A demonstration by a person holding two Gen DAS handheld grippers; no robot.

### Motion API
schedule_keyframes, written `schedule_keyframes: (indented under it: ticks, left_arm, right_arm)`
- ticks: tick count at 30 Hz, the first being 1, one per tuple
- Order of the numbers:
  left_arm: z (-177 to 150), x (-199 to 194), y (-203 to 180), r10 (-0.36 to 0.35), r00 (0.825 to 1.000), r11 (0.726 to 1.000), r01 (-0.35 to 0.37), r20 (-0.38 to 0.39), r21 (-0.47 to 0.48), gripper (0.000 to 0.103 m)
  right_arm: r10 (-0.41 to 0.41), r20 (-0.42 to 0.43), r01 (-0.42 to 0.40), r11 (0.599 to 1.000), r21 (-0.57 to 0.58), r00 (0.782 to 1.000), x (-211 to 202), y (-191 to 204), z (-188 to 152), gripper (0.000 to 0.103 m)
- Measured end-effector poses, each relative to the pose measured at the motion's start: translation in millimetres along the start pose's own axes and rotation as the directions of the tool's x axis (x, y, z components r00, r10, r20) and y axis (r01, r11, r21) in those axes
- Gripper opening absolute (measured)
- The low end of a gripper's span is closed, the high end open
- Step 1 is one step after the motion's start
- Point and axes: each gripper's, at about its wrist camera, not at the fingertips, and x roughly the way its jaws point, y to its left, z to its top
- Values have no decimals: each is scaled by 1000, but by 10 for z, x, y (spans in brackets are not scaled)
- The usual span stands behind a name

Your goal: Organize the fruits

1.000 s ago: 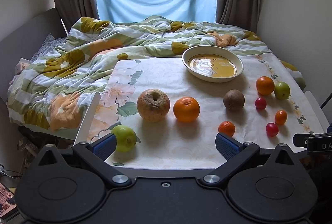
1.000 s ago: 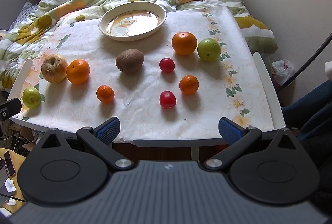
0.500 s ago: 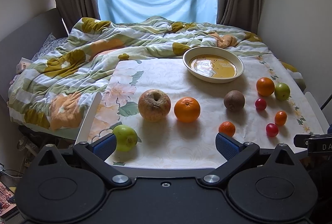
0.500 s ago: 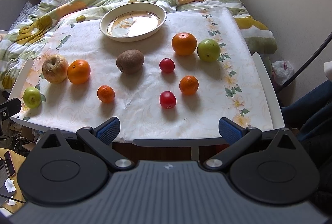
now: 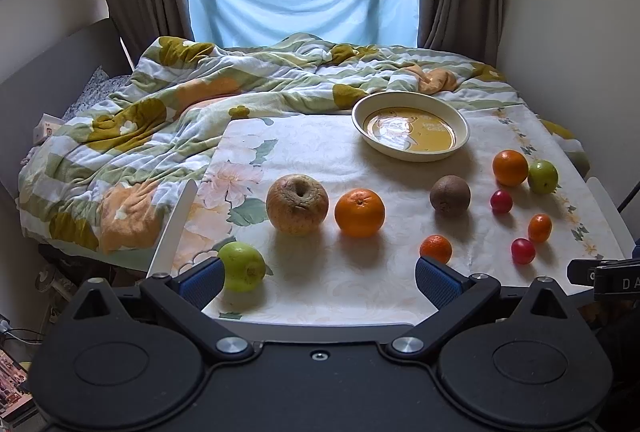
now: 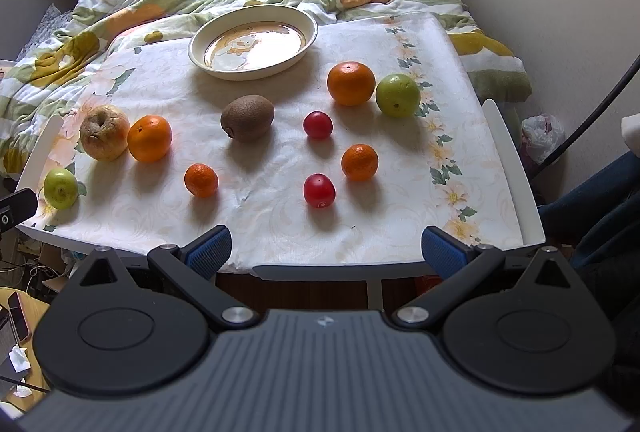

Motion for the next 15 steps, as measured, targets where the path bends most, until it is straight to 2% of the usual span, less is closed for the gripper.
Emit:
schedule_keyframes:
  ticks: [9, 15]
  left_arm:
    - [17, -50, -67, 10, 1000, 1000, -10, 9, -4, 103]
    - [58, -119, -101, 37, 999, 999, -37, 1, -14, 103]
  right_arm:
    - [6, 11, -6, 1000, -4, 1000, -38, -2, -7, 103]
    - [45, 11, -45, 999, 0, 999, -68, -31, 38, 103]
